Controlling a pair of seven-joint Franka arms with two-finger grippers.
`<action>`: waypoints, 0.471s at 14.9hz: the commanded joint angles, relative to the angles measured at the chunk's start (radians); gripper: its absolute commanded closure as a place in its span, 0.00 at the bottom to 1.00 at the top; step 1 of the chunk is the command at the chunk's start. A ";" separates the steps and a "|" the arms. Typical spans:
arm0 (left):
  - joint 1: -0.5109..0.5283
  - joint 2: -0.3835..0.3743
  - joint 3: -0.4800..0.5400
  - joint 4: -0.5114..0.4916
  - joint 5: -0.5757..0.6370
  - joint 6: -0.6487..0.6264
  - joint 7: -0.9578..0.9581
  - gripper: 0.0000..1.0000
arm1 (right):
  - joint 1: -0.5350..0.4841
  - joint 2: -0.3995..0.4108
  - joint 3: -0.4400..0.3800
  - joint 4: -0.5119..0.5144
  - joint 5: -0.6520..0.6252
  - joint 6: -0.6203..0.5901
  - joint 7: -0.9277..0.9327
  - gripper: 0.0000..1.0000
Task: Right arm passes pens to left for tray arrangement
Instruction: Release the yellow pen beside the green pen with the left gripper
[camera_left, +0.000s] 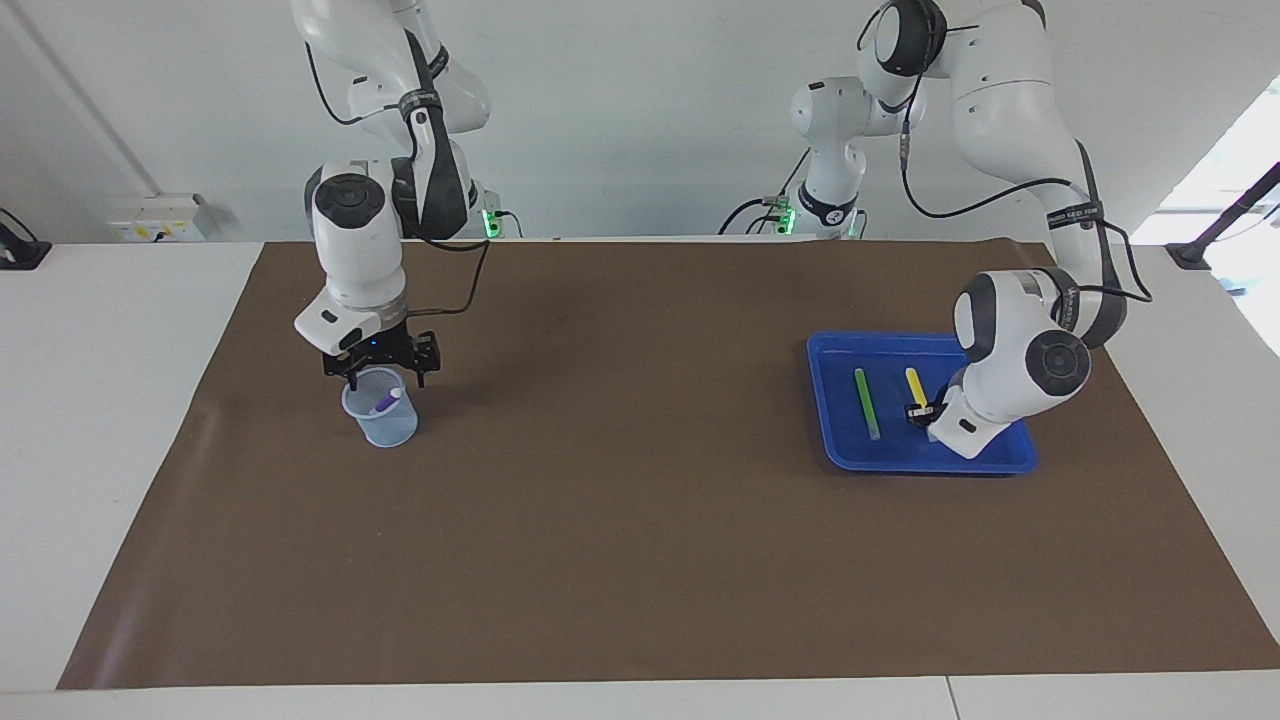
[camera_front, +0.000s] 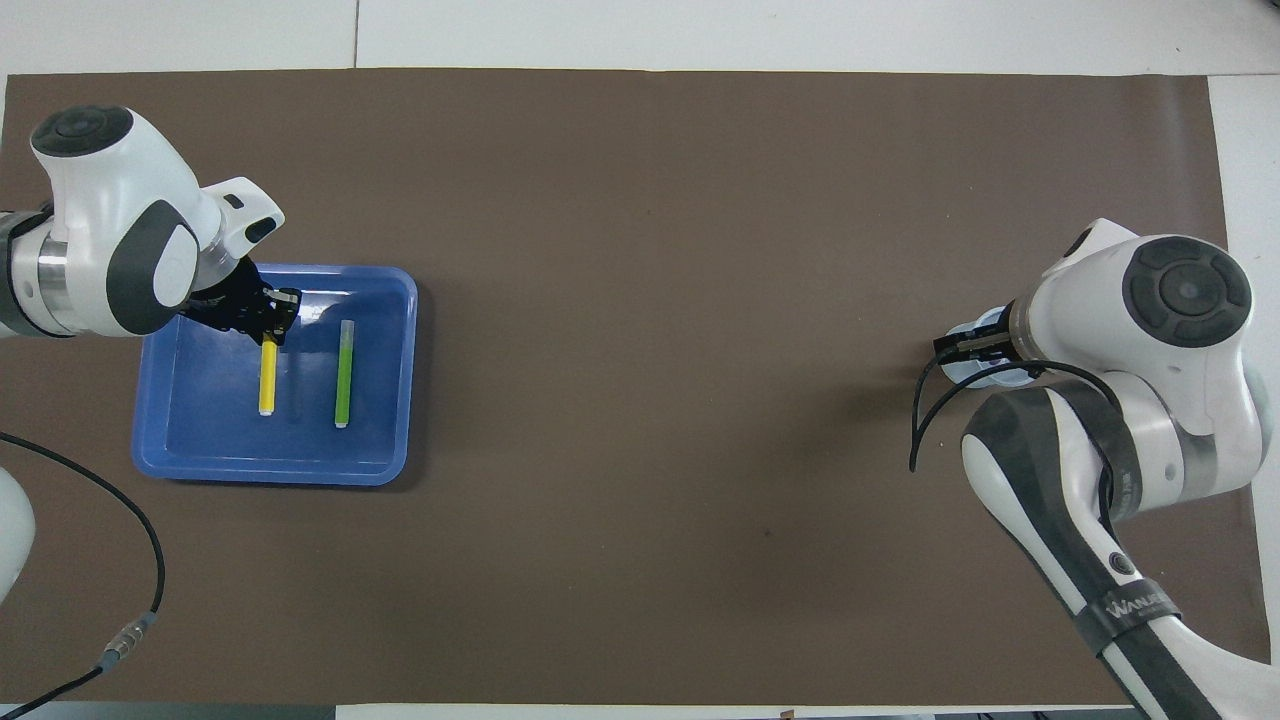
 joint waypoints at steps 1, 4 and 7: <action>0.009 -0.028 -0.002 -0.031 0.009 0.024 0.008 0.00 | -0.008 -0.011 0.002 -0.018 -0.041 0.041 -0.012 0.10; 0.009 -0.028 -0.002 -0.025 0.009 0.024 0.009 0.00 | -0.010 -0.010 0.002 -0.018 -0.074 0.051 -0.009 0.40; 0.011 -0.035 -0.005 -0.001 0.005 -0.001 0.011 0.00 | -0.016 -0.008 0.002 -0.025 -0.083 0.092 -0.009 0.43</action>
